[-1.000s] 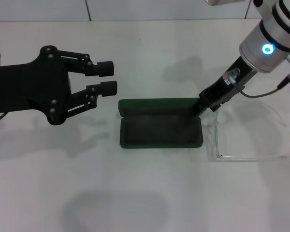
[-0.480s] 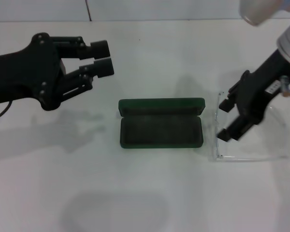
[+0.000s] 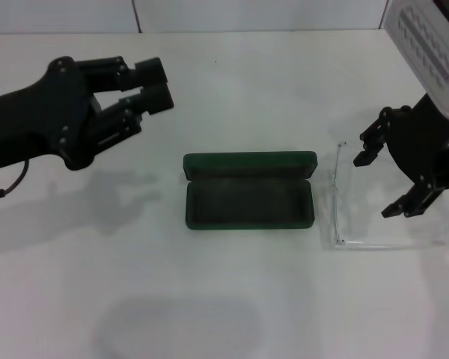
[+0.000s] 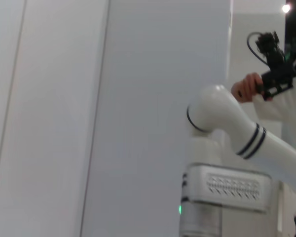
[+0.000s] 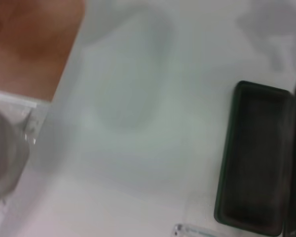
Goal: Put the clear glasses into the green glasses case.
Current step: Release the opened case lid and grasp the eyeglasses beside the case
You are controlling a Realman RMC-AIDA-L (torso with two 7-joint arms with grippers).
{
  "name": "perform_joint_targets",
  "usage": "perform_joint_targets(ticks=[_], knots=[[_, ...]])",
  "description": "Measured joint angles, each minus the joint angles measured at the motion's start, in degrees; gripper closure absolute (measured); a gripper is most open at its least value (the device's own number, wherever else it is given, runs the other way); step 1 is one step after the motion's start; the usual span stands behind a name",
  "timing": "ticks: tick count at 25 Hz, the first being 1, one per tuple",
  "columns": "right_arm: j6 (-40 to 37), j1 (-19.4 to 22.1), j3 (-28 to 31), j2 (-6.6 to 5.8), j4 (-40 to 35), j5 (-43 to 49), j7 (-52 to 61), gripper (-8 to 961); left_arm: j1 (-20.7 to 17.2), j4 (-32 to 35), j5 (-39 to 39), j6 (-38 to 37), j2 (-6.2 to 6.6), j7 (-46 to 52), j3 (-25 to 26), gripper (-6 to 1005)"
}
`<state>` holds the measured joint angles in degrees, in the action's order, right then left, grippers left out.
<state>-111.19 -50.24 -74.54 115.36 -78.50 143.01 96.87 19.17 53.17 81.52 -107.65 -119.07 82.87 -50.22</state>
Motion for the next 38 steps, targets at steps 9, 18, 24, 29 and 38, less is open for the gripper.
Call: perform_joint_targets(ticks=[9, 18, 24, 29, 38], knots=[[7.07, 1.43, -6.21, 0.13, 2.46, 4.06, -21.24, 225, -0.56, -7.99, -1.68, 0.18, -0.52, -5.72, 3.43, 717], [13.52, -0.98, -14.06, 0.54, 6.53, 5.37, -27.3, 305, -1.26, -13.92, -1.49, 0.43, -0.53, -10.64, 3.21, 718], [16.29, -2.22, -18.57, 0.7, 7.73, 5.19, -27.6, 313, -1.64, -14.56, -1.11, 0.43, -0.55, -11.22, 3.0, 718], [18.77, -2.23, -21.24, 0.75, 9.27, 5.37, -28.6, 312, -1.75, -17.76, -1.95, 0.43, -0.55, -13.33, 3.49, 718], [21.57, -3.4, -21.5, 0.82, 13.04, 4.78, -30.6, 313, -1.56, -20.81, -2.83, 0.43, -0.58, -15.1, 3.55, 719]])
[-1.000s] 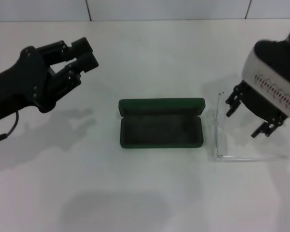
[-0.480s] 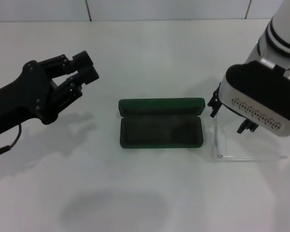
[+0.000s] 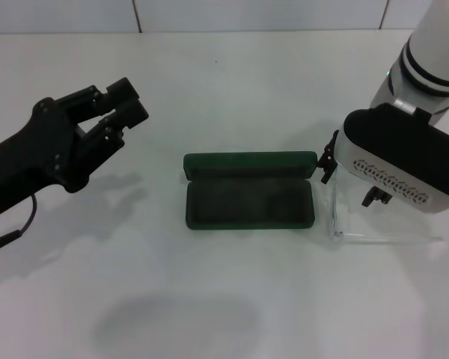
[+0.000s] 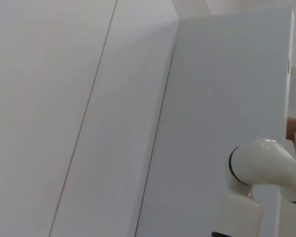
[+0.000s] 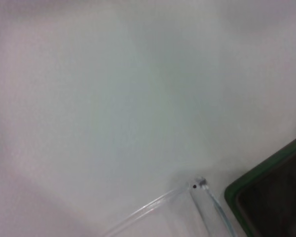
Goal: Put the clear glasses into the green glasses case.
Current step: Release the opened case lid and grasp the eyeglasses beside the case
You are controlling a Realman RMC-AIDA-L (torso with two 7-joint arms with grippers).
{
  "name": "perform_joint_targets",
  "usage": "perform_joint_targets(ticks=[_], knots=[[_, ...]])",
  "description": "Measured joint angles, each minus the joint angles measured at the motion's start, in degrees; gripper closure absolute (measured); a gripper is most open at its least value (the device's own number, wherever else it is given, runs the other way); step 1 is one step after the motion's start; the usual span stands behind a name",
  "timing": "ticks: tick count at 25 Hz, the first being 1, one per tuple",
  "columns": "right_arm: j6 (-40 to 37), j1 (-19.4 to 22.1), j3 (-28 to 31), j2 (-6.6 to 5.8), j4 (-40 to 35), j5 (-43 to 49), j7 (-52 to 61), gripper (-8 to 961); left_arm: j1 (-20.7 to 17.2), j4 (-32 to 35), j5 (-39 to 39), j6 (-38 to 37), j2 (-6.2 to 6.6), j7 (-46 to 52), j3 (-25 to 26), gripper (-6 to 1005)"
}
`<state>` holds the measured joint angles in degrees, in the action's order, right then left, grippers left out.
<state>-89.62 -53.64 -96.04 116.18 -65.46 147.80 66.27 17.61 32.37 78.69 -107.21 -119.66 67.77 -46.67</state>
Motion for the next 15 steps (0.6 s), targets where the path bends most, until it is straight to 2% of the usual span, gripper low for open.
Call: perform_joint_targets(ticks=[15], knots=[[0.84, -0.88, 0.03, 0.01, 0.09, -0.3, -0.49, 316, 0.1, -2.13, -0.97, 0.04, -0.04, -2.67, 0.0, 720]])
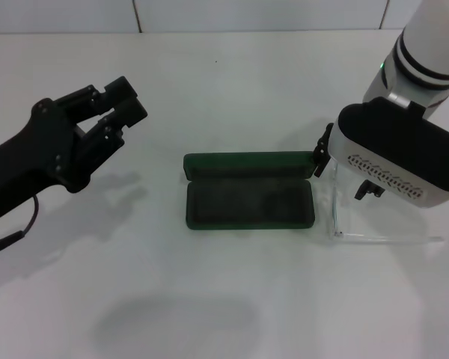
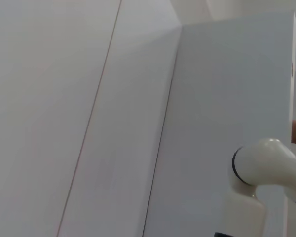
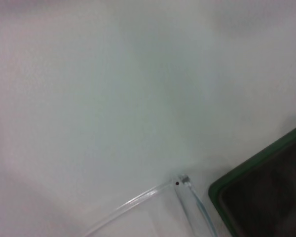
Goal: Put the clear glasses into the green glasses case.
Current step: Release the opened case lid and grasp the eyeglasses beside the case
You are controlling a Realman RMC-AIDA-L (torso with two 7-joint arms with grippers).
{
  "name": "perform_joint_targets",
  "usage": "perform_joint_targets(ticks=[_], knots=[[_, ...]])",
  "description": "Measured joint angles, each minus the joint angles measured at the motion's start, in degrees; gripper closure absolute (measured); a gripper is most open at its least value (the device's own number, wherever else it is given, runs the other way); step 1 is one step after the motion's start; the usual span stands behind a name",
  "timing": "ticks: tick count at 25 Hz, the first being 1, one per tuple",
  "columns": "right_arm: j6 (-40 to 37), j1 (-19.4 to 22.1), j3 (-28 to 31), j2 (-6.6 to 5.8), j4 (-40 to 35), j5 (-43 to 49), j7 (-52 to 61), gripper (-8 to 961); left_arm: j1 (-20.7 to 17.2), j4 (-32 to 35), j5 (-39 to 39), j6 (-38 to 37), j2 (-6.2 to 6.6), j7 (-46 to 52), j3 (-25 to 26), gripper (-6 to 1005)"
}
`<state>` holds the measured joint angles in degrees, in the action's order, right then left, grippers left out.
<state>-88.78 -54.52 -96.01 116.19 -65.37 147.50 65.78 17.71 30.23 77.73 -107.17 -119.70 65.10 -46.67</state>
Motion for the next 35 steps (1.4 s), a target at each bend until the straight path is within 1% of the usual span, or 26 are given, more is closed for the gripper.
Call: perform_joint_targets(ticks=[3, 12, 26, 31, 35], knots=[[1.47, -0.08, -0.02, -0.01, 1.63, -0.04, -0.92, 317, 0.05, -0.6, -0.07, 0.03, 0.04, -0.37, 0.0, 720], [2.15, -0.79, -0.34, -0.03, 3.56, -0.91, -1.43, 319, -0.11, -0.88, -0.21, 0.34, -0.04, -0.41, 0.0, 720], [2.63, -0.75, -1.56, 0.1, 3.82, -1.08, -1.03, 341, -0.23, -0.88, -0.48, 0.39, 0.0, -0.41, 0.0, 721], [2.65, -0.8, -2.0, 0.08, 3.14, -0.92, -0.61, 492, -0.22, -0.96, -0.48, 0.39, 0.03, -0.42, 0.0, 721], [2.65, -0.82, -2.41, 0.06, 2.55, -0.73, -0.18, 493, -0.35, -1.21, -0.48, 0.45, 0.1, -0.44, 0.0, 721]])
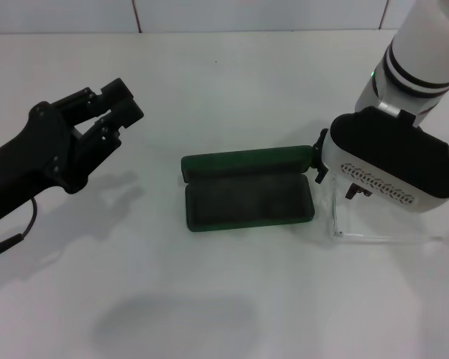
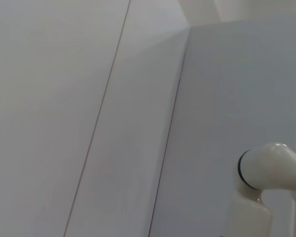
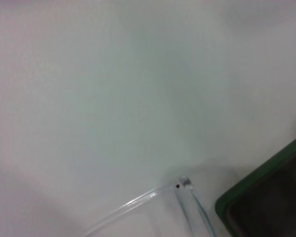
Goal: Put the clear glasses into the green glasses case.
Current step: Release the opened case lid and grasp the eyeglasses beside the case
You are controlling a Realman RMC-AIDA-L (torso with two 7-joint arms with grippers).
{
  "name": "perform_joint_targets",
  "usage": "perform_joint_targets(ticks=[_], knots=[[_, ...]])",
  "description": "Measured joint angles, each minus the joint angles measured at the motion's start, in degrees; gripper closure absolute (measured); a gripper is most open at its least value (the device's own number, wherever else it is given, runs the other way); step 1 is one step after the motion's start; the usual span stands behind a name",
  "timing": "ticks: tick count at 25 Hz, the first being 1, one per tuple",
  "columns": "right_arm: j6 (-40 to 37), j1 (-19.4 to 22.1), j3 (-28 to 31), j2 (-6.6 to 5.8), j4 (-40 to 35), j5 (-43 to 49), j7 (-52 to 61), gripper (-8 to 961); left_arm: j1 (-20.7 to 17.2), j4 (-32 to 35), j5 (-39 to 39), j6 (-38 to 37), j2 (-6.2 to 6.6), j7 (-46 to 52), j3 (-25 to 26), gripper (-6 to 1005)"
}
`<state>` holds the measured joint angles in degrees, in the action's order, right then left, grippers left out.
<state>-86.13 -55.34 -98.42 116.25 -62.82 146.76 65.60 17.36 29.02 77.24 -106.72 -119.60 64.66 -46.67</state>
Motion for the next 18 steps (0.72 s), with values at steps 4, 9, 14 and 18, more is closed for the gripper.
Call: perform_joint_targets(ticks=[4, 9, 14, 18], knots=[[0.0, 0.0, -0.11, -0.02, -0.2, 0.13, 0.03, 495, -0.05, -0.47, 0.01, 0.07, 0.1, -0.49, 0.0, 721], [0.1, 0.03, -0.18, -0.05, -0.2, 0.22, 0.05, 496, -0.05, -0.47, 0.02, 0.11, 0.06, -0.59, 0.0, 722], [0.74, 0.0, -0.96, -0.06, 0.31, 0.03, 0.06, 498, -0.08, -0.54, 0.02, 0.11, 0.06, -0.61, 0.0, 722], [1.84, 0.17, -2.31, -0.06, 0.96, 0.14, 0.06, 499, -0.14, -1.04, 0.22, 0.1, 0.07, -1.36, 0.0, 722]])
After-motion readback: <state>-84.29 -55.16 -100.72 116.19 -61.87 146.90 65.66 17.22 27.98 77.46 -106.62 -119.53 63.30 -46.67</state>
